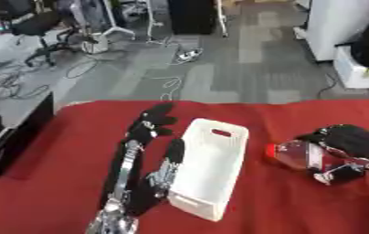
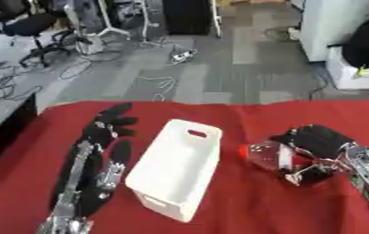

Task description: Pick up objects on the table and place them in the box.

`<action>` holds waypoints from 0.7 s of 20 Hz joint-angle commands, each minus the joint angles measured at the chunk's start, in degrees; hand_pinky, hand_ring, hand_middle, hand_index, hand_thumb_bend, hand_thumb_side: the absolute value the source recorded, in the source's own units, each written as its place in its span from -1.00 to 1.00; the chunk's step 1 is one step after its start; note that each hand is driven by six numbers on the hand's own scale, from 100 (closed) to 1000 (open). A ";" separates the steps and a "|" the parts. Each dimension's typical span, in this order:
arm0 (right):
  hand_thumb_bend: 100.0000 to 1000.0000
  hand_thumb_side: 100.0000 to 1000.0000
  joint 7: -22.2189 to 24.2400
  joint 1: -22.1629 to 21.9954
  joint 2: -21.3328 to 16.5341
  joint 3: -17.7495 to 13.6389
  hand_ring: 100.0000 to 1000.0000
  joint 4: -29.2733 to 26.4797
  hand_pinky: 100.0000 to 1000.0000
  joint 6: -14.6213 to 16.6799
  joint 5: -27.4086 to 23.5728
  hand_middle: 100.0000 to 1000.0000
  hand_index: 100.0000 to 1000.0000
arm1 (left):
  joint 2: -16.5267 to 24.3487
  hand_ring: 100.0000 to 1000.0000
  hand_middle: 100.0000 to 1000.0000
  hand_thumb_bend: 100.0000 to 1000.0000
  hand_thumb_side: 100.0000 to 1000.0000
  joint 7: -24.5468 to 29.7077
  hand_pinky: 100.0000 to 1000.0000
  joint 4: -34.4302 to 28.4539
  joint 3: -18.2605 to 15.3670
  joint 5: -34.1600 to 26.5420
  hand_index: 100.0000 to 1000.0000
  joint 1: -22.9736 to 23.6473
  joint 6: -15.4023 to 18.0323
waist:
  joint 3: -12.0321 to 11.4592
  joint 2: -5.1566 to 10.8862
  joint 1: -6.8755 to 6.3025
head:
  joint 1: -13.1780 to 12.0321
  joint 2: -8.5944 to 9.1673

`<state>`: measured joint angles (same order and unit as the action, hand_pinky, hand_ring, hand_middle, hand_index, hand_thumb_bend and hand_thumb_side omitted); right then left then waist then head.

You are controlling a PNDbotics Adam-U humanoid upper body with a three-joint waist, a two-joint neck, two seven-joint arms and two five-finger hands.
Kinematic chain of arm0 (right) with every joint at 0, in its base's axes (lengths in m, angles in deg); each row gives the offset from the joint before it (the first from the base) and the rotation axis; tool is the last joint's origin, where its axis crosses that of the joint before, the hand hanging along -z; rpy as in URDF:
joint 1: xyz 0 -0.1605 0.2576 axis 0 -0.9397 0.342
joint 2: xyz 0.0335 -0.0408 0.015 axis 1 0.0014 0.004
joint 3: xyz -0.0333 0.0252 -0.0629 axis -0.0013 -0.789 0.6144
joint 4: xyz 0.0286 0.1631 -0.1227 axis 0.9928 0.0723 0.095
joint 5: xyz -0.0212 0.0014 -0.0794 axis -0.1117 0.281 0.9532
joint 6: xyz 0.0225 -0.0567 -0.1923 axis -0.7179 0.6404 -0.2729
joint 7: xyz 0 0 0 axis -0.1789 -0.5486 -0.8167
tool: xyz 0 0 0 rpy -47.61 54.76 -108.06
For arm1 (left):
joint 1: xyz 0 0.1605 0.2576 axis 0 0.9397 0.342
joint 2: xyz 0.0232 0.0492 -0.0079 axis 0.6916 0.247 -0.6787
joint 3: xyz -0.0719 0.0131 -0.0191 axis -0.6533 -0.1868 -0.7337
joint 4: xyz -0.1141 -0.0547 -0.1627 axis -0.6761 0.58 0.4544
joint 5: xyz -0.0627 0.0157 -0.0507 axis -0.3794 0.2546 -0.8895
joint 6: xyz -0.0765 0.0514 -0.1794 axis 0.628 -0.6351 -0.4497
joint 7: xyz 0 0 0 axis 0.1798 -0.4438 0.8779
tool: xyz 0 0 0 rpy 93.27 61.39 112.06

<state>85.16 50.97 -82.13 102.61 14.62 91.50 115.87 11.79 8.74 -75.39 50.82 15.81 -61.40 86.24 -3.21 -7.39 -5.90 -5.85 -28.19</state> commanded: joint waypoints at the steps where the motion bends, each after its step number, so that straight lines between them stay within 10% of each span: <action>1: -0.83 -0.17 0.51 2.98 -2.10 0.01 -0.81 -2.97 -1.00 0.29 -0.95 -0.50 0.25 | 1.07 0.50 0.60 -0.63 0.52 -0.16 0.28 -0.41 -0.51 0.41 0.74 -0.02 -0.06 | 0.31 1.71 0.57 | -0.85 -0.33; 14: -0.77 -0.18 5.01 8.54 -3.88 3.36 -0.75 -7.19 -1.00 2.04 -2.38 -0.44 0.31 | 2.49 0.50 0.60 -0.62 0.52 -0.35 0.28 0.50 -0.66 1.03 0.74 1.39 0.05 | 2.82 4.07 2.75 | -2.33 1.58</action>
<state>89.97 57.64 -84.40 106.23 8.70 93.37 113.78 13.36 8.56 -74.33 50.47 16.26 -59.83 86.15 -0.39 -4.26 -3.31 -7.58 -27.44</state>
